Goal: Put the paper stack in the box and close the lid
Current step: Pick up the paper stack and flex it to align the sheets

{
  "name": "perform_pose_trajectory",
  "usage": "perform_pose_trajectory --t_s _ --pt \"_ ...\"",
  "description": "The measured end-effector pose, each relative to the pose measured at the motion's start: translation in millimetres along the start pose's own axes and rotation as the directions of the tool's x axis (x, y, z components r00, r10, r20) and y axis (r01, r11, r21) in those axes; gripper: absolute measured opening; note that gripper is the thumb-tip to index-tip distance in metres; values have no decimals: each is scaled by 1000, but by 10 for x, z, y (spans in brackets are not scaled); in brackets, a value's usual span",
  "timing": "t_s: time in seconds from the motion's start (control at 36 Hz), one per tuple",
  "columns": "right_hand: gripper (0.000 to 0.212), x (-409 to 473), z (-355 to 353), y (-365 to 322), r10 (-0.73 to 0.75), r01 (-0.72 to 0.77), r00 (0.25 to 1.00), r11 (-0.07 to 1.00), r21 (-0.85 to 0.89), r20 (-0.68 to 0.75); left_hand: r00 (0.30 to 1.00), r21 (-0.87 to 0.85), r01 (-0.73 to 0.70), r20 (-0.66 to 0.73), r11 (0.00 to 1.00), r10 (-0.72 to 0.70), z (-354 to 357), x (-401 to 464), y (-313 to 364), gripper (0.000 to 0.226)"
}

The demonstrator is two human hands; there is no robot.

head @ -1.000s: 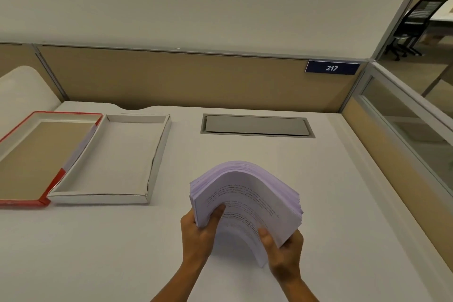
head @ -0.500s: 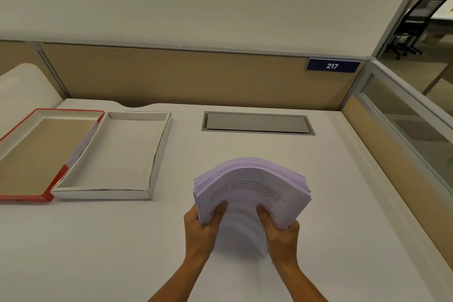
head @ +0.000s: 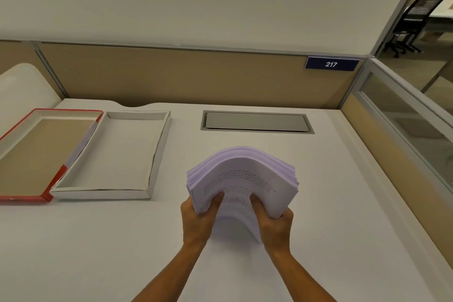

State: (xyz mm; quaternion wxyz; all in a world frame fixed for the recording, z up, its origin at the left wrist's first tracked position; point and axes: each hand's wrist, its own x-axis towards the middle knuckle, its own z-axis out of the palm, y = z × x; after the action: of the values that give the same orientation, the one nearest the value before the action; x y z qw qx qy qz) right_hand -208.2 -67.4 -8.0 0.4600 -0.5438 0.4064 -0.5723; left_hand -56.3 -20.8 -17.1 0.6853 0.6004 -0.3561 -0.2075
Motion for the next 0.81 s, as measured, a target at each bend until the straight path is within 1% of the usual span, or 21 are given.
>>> perform_pose_trajectory --t_s 0.11,0.22,0.39,0.53,0.72,0.81 --pt "39 -18 -5 105 103 -103 995 994 29 -9 996 7 72 45 997 -72 4 5 -90 38" --pt "40 14 -8 147 131 -131 991 991 16 12 988 -16 152 42 988 -151 -3 60 -117 34" --pt "36 21 -18 115 112 -112 993 994 14 28 991 -14 130 14 991 -130 0 40 -101 28" --pt "41 20 -43 80 74 -75 996 997 22 38 993 -31 114 1 993 -114 -28 13 -121 30" --pt "49 -108 -70 210 137 -138 989 990 4 54 985 -19 174 23 985 -173 -47 -114 -213 30" --pt "48 -93 -68 224 140 -140 989 990 0 53 984 -19 179 11 984 -178 -38 -106 -224 30"
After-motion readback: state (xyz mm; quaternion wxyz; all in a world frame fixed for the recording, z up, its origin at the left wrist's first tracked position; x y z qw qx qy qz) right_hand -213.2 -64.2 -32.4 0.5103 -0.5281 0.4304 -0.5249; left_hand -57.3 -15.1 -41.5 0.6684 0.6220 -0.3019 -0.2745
